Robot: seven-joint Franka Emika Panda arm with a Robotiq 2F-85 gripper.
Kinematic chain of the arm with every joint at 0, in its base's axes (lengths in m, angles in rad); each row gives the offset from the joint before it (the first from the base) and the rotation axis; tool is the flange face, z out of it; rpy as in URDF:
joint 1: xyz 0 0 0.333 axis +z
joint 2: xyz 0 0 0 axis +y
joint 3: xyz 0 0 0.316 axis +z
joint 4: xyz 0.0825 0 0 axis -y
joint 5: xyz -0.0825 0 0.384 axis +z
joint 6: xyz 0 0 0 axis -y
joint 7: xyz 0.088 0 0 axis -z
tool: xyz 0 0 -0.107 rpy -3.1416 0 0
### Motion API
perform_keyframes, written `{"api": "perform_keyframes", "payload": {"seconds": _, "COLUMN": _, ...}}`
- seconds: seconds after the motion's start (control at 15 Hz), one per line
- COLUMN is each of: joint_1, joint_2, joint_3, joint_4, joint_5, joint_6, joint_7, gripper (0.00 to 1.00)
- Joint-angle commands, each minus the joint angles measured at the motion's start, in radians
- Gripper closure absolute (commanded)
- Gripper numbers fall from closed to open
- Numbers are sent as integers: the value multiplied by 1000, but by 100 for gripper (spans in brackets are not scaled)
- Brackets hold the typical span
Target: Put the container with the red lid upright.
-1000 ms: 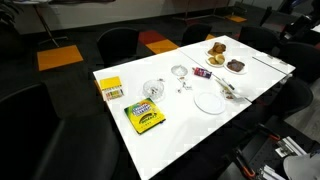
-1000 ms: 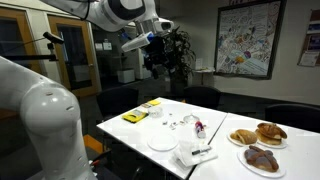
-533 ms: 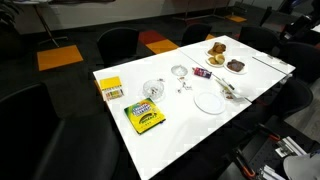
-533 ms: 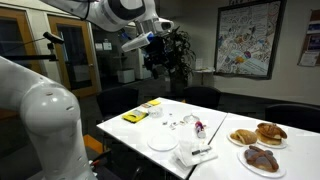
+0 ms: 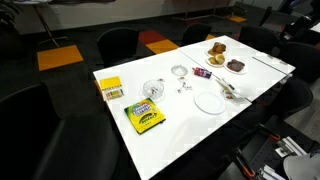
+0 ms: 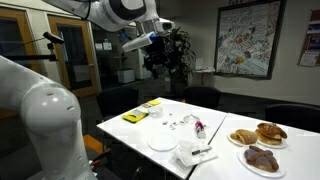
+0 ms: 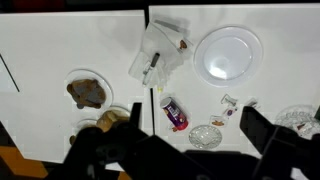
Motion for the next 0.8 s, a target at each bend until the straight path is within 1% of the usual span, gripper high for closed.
{"api": "perform_keyframes", "payload": {"seconds": 0.0, "joint_1": 61, "joint_2": 124, "joint_3": -63, "joint_4": 72, "joint_5": -2, "joint_6": 0, "joint_7": -171, "gripper": 0}}
{"api": "perform_keyframes", "payload": {"seconds": 0.2, "joint_1": 108, "joint_2": 210, "joint_3": -113, "joint_4": 130, "joint_5": 2, "joint_6": -3, "joint_7": -328, "gripper": 0}}
{"api": "perform_keyframes", "payload": {"seconds": 0.4, "joint_1": 133, "joint_2": 275, "joint_3": -146, "joint_4": 181, "joint_5": -7, "joint_6": -29, "joint_7": -482, "gripper": 0}}
{"api": "perform_keyframes", "payload": {"seconds": 0.53, "joint_1": 104, "joint_2": 313, "joint_3": -142, "joint_4": 207, "joint_5": -53, "joint_6": -40, "joint_7": -528, "gripper": 0}}
{"api": "perform_keyframes", "payload": {"seconds": 0.73, "joint_1": 72, "joint_2": 374, "joint_3": -178, "joint_4": 244, "joint_5": -107, "joint_6": -12, "joint_7": -613, "gripper": 0}}
